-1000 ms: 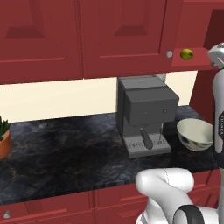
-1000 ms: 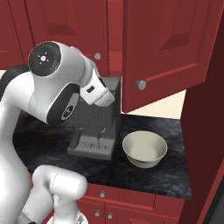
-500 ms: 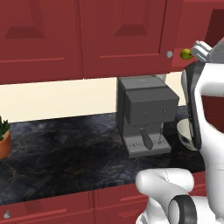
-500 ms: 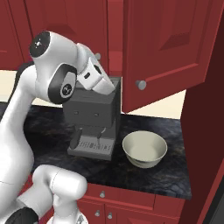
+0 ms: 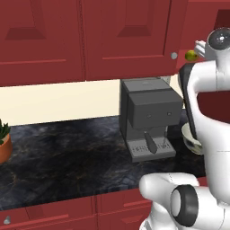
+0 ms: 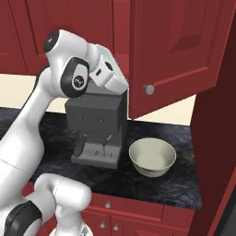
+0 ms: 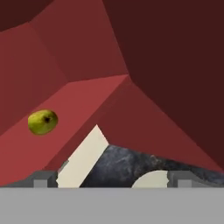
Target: Open the cabinet. Pick the pear and pear from the cabinet and place them into the bowl. Then close the cabinet.
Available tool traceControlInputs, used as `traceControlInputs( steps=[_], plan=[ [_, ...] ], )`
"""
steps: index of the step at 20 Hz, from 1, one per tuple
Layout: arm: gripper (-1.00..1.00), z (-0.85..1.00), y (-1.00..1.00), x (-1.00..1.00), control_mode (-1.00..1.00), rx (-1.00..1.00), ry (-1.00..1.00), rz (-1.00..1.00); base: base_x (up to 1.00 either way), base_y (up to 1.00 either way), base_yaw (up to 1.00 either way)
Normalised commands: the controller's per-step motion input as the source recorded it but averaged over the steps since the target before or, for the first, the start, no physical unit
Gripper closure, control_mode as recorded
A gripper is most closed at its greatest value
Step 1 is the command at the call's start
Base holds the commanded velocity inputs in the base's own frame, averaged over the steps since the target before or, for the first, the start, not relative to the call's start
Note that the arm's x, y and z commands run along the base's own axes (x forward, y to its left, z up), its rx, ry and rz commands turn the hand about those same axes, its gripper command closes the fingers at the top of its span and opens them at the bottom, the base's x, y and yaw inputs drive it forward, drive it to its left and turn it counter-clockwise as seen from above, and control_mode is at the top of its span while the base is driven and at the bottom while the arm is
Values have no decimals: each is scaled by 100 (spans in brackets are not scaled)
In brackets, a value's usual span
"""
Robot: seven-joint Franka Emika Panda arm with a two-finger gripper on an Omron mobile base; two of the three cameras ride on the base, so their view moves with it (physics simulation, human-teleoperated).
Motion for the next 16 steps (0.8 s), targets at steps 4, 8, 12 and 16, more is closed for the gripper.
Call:
traceControlInputs(
  steps=[4,8,12,16],
  plan=[
    [-100,0,-44,27,-100,-4,4,-12,0,0,0],
    [-100,0,-47,13,-100,-4,4,-12,0,0,0],
    [-100,0,-47,0,-100,-4,1,-13,0,0,0],
    [-100,0,-43,0,-100,-5,0,-13,0,0,0]
  ],
)
